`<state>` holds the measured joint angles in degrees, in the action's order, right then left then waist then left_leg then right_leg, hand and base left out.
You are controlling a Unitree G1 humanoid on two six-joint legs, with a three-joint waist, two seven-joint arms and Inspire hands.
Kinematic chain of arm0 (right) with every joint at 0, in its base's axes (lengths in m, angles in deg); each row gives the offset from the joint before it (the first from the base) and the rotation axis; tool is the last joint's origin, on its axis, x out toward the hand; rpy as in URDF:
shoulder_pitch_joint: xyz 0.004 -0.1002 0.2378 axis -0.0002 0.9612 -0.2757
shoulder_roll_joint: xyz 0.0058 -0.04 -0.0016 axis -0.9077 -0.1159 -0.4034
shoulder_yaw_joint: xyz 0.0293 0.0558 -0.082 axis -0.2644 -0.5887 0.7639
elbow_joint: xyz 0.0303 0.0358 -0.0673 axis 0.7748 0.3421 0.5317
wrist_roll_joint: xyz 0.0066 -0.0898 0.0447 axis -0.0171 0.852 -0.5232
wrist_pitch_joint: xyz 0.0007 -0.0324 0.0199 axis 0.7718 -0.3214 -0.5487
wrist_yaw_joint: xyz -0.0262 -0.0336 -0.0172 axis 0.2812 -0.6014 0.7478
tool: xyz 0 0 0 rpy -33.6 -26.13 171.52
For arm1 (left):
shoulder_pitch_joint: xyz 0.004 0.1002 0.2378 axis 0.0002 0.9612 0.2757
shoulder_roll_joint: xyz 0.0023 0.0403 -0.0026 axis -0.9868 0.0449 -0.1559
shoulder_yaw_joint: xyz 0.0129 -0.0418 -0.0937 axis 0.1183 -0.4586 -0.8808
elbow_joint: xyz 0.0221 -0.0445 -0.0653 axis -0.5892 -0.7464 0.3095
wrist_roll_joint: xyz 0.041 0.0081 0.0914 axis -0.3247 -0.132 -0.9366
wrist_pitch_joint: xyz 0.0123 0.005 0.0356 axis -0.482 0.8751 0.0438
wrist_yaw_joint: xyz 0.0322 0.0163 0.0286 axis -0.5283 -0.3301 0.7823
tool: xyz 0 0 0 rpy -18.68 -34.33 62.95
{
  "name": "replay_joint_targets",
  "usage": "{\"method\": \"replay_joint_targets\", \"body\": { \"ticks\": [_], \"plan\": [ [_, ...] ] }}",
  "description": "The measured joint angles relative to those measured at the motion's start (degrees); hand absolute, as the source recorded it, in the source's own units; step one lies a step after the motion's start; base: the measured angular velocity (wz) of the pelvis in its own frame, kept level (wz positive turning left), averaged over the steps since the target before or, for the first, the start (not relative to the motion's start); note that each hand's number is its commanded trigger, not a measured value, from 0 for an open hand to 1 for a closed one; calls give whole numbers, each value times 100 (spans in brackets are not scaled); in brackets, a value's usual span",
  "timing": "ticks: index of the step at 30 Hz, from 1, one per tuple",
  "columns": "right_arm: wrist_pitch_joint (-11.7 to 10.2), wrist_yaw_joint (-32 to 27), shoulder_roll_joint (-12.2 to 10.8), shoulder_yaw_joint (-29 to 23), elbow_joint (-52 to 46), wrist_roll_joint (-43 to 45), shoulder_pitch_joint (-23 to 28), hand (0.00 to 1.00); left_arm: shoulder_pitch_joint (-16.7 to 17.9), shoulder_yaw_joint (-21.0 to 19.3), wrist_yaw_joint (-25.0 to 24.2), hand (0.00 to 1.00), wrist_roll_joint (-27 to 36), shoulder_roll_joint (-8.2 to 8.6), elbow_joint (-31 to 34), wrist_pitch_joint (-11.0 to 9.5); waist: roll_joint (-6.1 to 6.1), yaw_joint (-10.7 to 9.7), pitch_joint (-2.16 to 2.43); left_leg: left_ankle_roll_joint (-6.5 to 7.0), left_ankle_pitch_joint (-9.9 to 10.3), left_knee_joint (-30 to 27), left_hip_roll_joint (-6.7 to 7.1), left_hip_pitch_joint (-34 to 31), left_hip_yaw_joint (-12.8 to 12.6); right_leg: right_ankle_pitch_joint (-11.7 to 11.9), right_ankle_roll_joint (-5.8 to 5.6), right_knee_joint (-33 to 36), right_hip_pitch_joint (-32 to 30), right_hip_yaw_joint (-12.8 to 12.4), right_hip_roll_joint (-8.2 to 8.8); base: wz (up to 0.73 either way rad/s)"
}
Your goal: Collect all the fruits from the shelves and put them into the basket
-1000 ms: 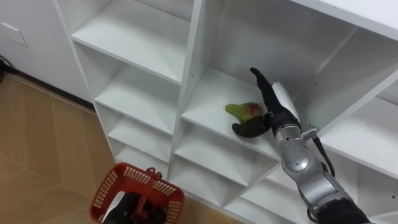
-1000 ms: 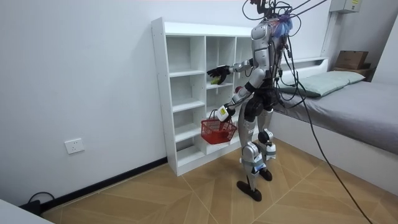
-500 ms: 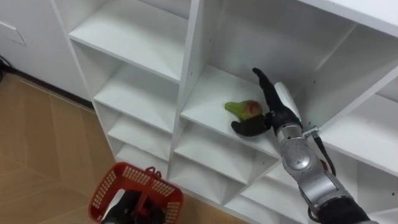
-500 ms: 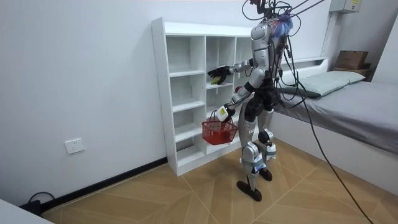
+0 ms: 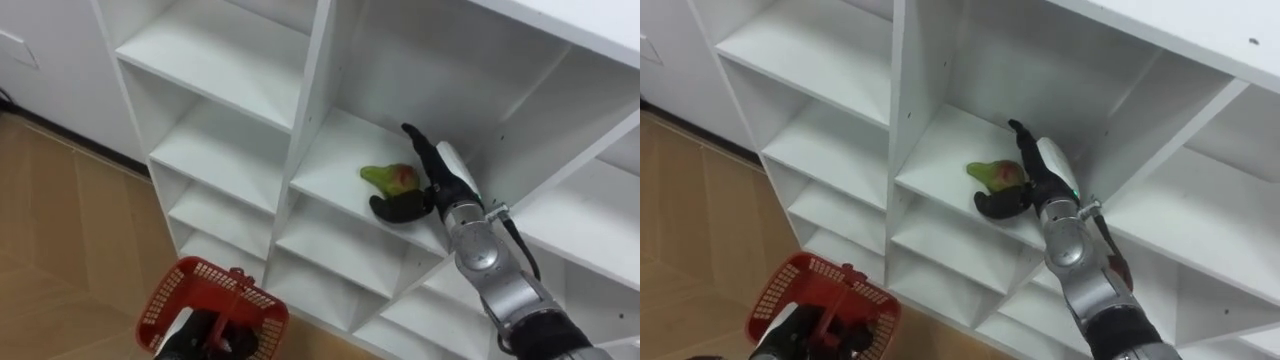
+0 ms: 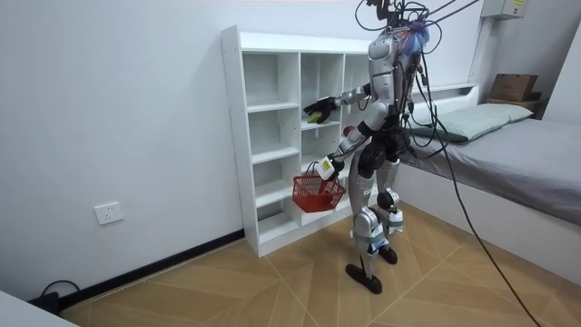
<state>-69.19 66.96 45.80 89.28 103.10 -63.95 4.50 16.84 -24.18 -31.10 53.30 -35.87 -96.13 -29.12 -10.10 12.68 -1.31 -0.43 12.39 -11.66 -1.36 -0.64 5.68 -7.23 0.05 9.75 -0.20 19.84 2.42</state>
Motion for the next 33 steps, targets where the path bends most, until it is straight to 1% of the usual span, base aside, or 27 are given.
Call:
{"method": "replay_joint_targets", "body": {
  "ticks": [2,3,8,9,10,11,13,16,18,23,33],
  "plan": [
    [27,50,19,-3,1,-57,5,0,-1,-1,-10,100,-3,-4,3,4,-22,-49,12,0,0,-10,7,-12,70,0,0,-2,19,66,4,13],
    [27,111,25,-7,1,-74,2,0,0,-3,-12,100,-4,-4,3,5,-14,-45,4,-1,0,-8,6,-4,71,0,0,-5,20,64,1,9],
    [27,369,29,-54,1,-76,1,0,-8,-9,-12,100,-4,-27,6,5,-10,-50,0,-1,0,-12,6,-6,78,0,0,-7,21,64,1,0],
    [27,410,30,-56,0,-78,1,5,-8,-8,-12,100,-5,-37,6,5,-7,-51,-1,-1,0,-13,6,-8,78,0,0,-7,20,66,0,0],
    [27,428,30,-52,0,-95,2,38,-8,-8,-12,100,-4,-55,8,5,-5,-49,-2,-1,0,-14,6,-10,79,0,0,-7,19,68,0,0],
    [29,487,30,-49,0,-127,3,67,-8,-6,-12,100,-4,-74,15,5,-3,-47,-3,-2,1,-15,6,-12,78,0,0,-7,17,68,-1,0],
    [29,567,30,-47,0,-138,6,100,-10,-4,-11,100,-5,-88,15,5,-1,-47,-2,-2,1,-17,6,-16,77,0,0,-7,11,68,-1,0],
    [27,557,49,-54,1,-149,2,100,-32,-7,0,100,-5,-94,15,5,3,-32,2,-5,-1,-17,6,-16,78,0,0,-7,9,71,0,0],
    [27,415,106,-79,7,-140,-35,100,-58,-5,11,100,-6,-95,15,5,5,12,4,-4,-1,-17,6,-10,78,0,0,-7,11,72,0,0],
    [23,311,192,-78,62,-112,-127,100,-59,-4,20,100,-5,-98,14,5,8,36,8,-4,-2,-18,6,11,85,0,0,-13,19,83,-1,0],
    [27,333,189,23,116,-120,-143,100,-122,-2,25,100,-5,-97,10,5,17,41,16,-3,-2,-7,5,13,93,0,0,-18,21,91,0,0]
  ]
}}
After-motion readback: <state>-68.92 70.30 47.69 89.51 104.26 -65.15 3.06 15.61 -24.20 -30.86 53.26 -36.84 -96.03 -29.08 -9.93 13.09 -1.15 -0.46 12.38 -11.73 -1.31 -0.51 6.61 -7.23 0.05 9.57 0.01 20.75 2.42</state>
